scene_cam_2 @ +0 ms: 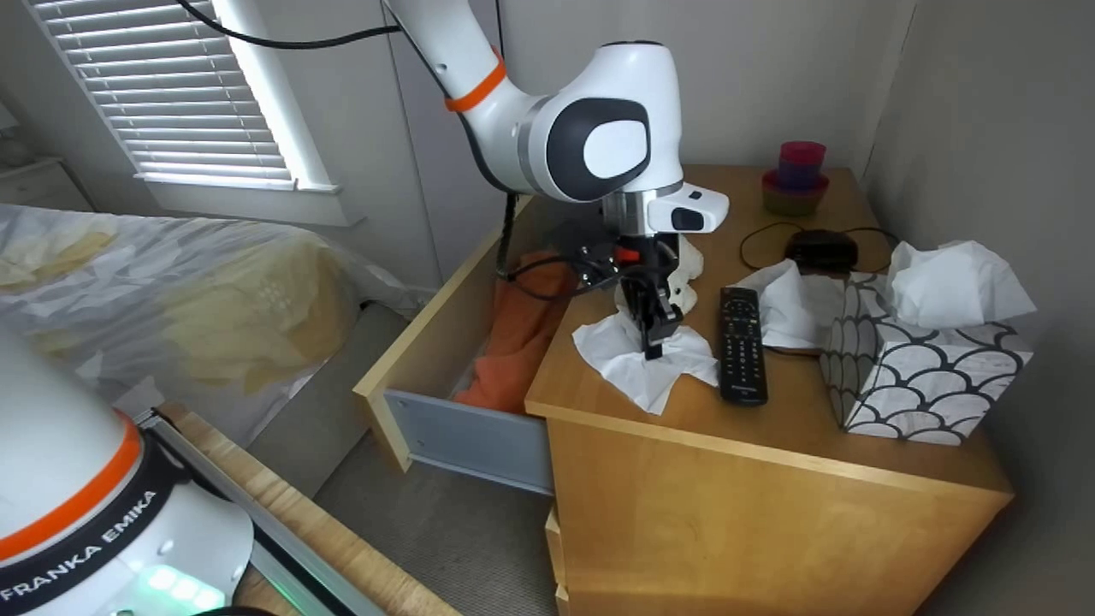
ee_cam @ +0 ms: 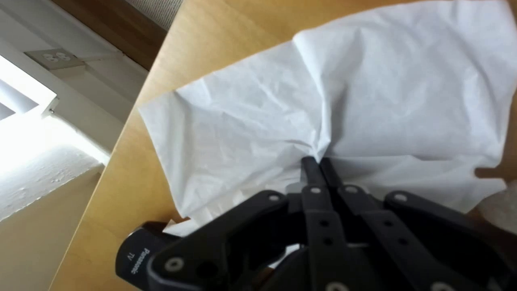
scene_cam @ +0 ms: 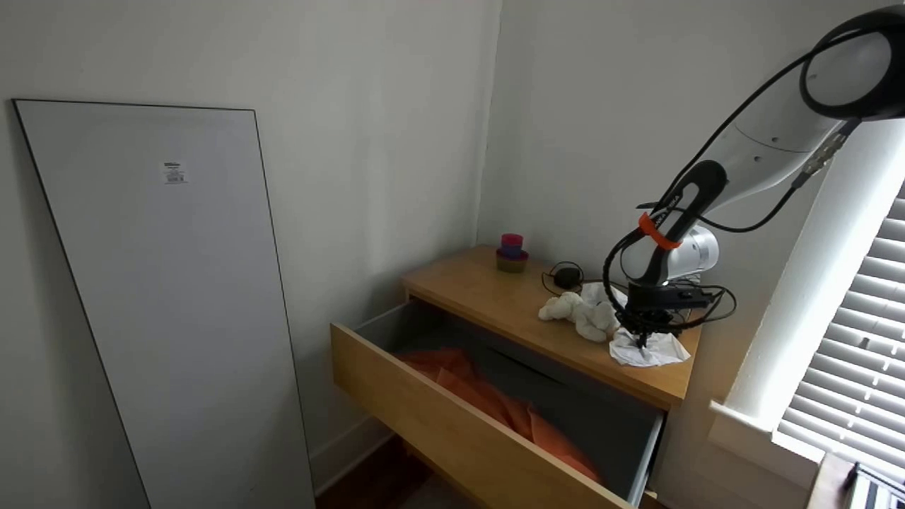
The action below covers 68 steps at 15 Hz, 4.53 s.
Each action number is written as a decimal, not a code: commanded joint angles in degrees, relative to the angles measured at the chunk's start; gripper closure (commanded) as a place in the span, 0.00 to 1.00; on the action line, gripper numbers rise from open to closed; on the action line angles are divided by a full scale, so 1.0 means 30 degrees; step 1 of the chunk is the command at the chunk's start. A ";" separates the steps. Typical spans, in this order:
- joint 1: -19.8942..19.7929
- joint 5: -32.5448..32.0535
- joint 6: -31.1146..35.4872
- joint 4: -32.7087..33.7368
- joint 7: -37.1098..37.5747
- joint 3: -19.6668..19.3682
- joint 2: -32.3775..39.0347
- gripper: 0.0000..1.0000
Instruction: Use the paper towel in front of the paper towel box to wipe the counter top bottom corner surface and stack it on the paper towels on the left of the paper towel box
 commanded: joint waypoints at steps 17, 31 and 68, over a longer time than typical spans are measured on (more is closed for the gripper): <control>-0.0197 0.0113 -0.3860 -0.0897 -0.4745 0.1913 -0.0229 0.99; -0.0412 0.0395 0.3265 -0.2048 -0.5113 0.2036 -0.0093 0.99; -0.1158 0.0551 0.0555 -0.0912 -0.6221 0.2528 0.0302 0.99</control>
